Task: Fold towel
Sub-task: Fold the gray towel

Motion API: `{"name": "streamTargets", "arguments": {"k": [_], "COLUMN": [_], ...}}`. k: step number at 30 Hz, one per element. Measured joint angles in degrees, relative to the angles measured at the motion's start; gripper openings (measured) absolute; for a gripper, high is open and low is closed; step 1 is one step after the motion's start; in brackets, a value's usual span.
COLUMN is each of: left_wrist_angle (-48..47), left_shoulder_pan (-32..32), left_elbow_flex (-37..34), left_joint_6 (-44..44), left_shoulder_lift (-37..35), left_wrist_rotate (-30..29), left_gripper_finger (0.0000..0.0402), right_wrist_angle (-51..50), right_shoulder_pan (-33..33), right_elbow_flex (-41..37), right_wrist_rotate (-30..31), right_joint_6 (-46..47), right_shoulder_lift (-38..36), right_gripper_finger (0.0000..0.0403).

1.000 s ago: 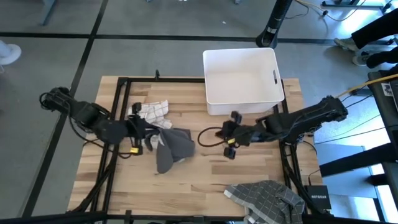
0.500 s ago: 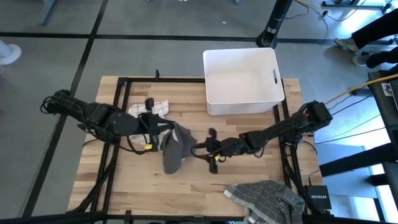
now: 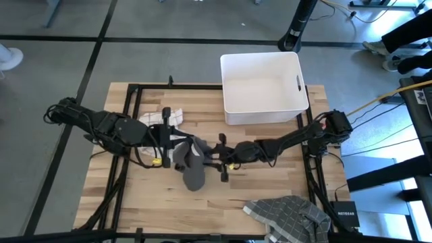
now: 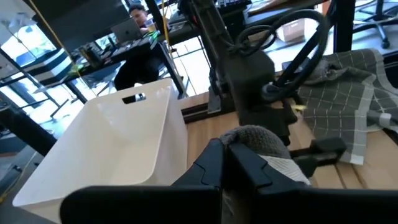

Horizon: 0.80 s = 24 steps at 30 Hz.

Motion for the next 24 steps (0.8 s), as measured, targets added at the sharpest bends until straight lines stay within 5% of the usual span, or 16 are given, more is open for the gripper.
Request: {"name": "streamTargets", "arguments": {"k": [10,24], "left_wrist_angle": [0.3,3.6], "left_shoulder_pan": [0.2,0.4], "left_elbow_flex": [0.0,0.0], "left_joint_6": [2.1,5.1], "left_shoulder_lift": [0.0,0.0], "left_wrist_rotate": [0.0,-0.3], "left_gripper_finger": [0.0,0.0], "right_wrist_angle": [-0.1,0.2], "right_shoulder_pan": [-0.5,-0.1], "right_elbow_flex": [0.0,0.0], "right_wrist_rotate": [-14.9,-18.4], "right_joint_6": [3.2,7.3], "right_shoulder_lift": [0.0,6.1], "right_gripper_finger": [0.0177,0.0177]}}
